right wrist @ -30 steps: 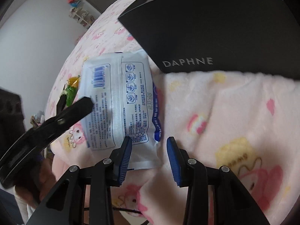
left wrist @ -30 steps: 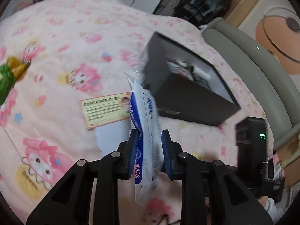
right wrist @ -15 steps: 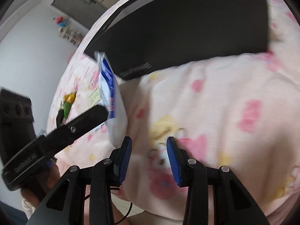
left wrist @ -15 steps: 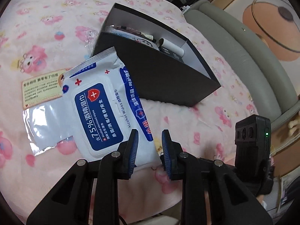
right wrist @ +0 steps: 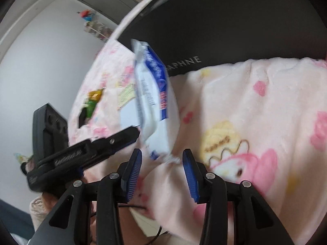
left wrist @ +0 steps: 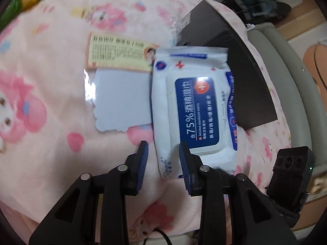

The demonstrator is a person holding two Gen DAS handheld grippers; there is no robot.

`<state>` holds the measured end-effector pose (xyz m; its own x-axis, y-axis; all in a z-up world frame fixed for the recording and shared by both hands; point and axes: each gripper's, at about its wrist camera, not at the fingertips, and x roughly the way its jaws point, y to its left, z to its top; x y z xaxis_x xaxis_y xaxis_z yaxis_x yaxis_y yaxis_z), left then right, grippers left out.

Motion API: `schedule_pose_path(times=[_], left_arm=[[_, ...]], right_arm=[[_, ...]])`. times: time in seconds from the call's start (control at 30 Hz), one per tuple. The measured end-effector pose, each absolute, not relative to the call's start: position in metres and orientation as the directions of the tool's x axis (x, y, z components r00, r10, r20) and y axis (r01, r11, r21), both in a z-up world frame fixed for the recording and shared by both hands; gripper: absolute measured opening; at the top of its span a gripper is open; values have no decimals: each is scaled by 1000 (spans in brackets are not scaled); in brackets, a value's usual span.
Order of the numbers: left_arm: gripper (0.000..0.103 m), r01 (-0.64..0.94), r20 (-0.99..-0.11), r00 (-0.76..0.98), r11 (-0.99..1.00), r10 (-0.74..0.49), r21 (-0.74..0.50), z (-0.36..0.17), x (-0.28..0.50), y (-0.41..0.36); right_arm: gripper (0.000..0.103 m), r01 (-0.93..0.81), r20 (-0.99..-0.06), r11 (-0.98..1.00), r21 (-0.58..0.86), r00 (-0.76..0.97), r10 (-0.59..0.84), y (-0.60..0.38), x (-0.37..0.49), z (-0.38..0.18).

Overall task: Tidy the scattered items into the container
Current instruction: 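Carry the held wet-wipes pack with the left gripper toward the black box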

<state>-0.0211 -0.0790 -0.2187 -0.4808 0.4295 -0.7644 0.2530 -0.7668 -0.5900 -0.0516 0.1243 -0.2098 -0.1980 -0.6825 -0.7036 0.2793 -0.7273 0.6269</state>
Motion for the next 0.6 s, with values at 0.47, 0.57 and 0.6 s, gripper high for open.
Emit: schedule_pose_path(times=[0.47, 0.57, 0.6], left_arm=[[38, 108, -701, -439, -742, 562, -662, -201, -33, -31], [38, 147, -697, -462, -728, 547, -669, -202, -31, -43], [38, 163, -698, -471, -724, 539, -670, -202, -29, -48]], right_arm=[[6, 264, -653, -762, 592, -397, -645, 172, -69, -152], [6, 263, -689, -770, 581, -344, -638, 179, -73, -156], [7, 260, -696, -767, 586, -322, -641, 182, -72, -159]])
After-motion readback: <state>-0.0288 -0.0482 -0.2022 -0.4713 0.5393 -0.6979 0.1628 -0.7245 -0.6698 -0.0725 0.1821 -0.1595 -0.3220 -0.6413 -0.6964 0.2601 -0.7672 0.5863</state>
